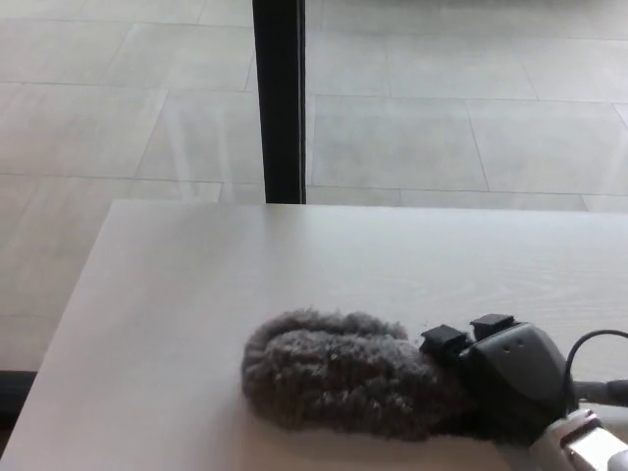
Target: The robot uses its right hand to pick up the duster kept in the middle of the desk and use it to wipe the desk by swiping its surface twice
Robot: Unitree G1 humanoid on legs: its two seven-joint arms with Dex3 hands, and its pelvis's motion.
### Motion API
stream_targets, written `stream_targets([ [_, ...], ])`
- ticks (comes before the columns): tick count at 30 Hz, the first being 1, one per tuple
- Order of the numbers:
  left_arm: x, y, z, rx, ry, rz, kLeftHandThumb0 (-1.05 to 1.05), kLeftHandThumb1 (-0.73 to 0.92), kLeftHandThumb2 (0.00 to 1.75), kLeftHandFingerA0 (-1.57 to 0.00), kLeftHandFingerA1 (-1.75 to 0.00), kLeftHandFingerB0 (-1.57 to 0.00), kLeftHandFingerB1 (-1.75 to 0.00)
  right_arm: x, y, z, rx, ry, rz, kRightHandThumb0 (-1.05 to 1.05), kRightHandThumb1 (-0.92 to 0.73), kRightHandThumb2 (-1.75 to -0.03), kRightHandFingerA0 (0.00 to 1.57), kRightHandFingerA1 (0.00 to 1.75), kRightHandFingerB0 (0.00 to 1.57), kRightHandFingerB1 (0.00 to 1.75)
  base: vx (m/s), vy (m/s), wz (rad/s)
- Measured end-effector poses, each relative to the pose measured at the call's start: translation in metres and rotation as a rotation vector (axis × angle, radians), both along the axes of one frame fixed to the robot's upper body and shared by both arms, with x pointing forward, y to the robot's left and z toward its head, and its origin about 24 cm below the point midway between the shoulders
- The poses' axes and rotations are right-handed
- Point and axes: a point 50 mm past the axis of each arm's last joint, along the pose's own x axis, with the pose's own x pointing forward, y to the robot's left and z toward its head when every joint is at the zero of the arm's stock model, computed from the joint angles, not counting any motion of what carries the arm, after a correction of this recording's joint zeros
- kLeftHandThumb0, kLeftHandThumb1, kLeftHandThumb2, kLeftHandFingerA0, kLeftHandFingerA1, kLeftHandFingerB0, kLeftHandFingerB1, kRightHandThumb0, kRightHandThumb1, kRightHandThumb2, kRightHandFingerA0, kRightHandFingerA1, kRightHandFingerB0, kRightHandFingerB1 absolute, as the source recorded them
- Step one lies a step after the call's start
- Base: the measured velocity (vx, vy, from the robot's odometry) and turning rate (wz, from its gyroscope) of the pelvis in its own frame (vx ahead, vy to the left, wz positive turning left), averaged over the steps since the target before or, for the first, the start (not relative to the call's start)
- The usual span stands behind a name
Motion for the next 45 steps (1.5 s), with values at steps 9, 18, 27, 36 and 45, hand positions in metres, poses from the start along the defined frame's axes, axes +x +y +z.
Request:
stream_targets([
  [9, 0.000, 0.000, 0.000, -0.001, -0.001, 0.000, -0.48, 0.61, 0.59, -0.80, -0.56, -0.73, -0.49, 0.008, -0.085, 0.015, 0.076, 0.057, -0.422, -0.36, -0.68, -0.66, 0.87, 1.64, 0.76, 1.10, 0.00, 0.000, 0.00],
  [18, -0.003, 0.000, -0.001, -0.009, 0.002, -0.001, -0.51, 0.62, 0.59, -0.78, -0.54, -0.71, -0.48, -0.020, -0.168, 0.019, 0.180, 0.137, -0.819, -0.31, -0.63, -0.58, 0.71, 1.12, 0.72, 0.60, 0.00, 0.000, 0.00],
  [27, -0.008, -0.001, -0.002, -0.017, 0.002, 0.004, -0.52, 0.63, 0.60, -0.75, -0.52, -0.66, -0.47, -0.061, -0.221, 0.013, 0.221, 0.215, -1.094, -0.34, -0.68, -0.60, 0.72, 1.13, 0.77, 0.68, 0.00, 0.000, 0.00],
  [36, -0.008, -0.001, -0.002, -0.025, -0.006, -0.006, -0.53, 0.61, 0.59, -0.77, -0.54, -0.70, -0.47, -0.065, -0.219, 0.005, 0.196, 0.258, -1.142, -0.36, -0.64, -0.60, 0.80, 1.68, 0.74, 0.90, 0.00, 0.000, 0.00],
  [45, -0.004, -0.001, -0.001, -0.029, -0.023, -0.005, -0.55, 0.62, 0.59, -0.78, -0.53, -0.71, -0.47, -0.035, -0.177, 0.001, 0.109, 0.260, -0.965, -0.31, -0.64, -0.61, 0.85, 1.68, 0.76, 1.22, 0.00, 0.000, 0.00],
])
